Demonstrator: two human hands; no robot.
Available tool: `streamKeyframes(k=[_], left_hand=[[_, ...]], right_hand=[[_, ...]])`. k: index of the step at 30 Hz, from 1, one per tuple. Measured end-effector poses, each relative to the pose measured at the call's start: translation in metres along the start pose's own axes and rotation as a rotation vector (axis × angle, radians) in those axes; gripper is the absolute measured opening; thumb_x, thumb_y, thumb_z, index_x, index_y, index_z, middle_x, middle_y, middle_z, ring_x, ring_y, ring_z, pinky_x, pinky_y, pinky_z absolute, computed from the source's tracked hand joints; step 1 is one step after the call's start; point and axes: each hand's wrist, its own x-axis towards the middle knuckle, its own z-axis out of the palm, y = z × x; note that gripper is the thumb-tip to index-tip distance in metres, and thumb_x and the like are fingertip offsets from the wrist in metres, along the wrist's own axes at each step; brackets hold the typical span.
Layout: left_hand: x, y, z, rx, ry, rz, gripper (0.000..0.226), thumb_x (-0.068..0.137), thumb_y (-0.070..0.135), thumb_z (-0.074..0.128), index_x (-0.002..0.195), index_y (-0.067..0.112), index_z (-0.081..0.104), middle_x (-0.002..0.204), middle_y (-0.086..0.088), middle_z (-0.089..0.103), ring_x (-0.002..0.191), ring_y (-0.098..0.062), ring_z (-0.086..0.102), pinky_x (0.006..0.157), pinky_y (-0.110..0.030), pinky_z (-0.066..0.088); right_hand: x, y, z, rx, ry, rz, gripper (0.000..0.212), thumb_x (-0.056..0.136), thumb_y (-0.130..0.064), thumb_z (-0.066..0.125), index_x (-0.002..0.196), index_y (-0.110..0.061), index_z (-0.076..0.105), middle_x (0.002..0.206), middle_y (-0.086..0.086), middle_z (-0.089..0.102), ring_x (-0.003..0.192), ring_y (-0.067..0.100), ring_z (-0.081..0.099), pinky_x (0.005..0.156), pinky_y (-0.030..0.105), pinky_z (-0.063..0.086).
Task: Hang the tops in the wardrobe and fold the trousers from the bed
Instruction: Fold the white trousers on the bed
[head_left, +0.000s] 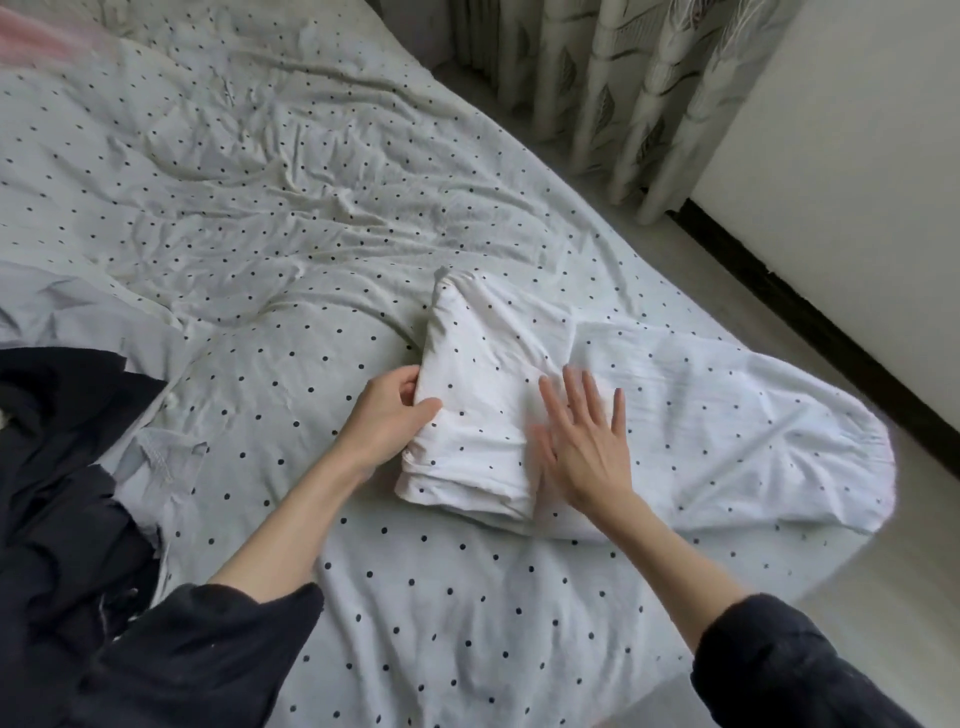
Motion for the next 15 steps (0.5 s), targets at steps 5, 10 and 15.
streamKeyframes(k=[5,10,15], left_hand=[[-0.026,0.060,0.055,0.063,-0.130,0.134,0.038,0.083,0.002,0.061,0.118,0.017,0.058,0.092,0.012,0.065,0.075,-0.001,0.061,0.078,-0.017,0.049],[-0.041,0.084,0.154,0.227,-0.301,0.201,0.056,0.086,0.013,0.060,0.139,0.014,0.042,0.089,0.011,0.054,0.071,-0.002,0.050,0.070,-0.011,0.039],[-0.039,0.063,0.198,0.374,-0.270,0.354,0.039,0.095,0.012,0.048,0.134,0.013,0.048,0.122,-0.003,0.053,0.109,-0.013,0.051,0.091,-0.013,0.034]], right_hand=[[-0.033,0.041,-0.029,0.472,0.183,0.192,0.047,0.101,-0.027,0.035,0.146,-0.019,0.030,0.156,0.003,0.021,0.145,0.018,0.013,0.118,0.040,0.007],[-0.056,0.099,-0.057,1.158,0.279,0.538,0.042,0.102,-0.031,0.031,0.141,-0.018,0.040,0.145,0.000,0.043,0.129,0.014,0.043,0.112,0.033,0.030],[-0.066,0.129,-0.053,0.966,0.336,0.495,0.044,0.101,-0.024,0.036,0.144,-0.014,0.035,0.150,0.002,0.034,0.138,0.015,0.031,0.113,0.025,0.021]])
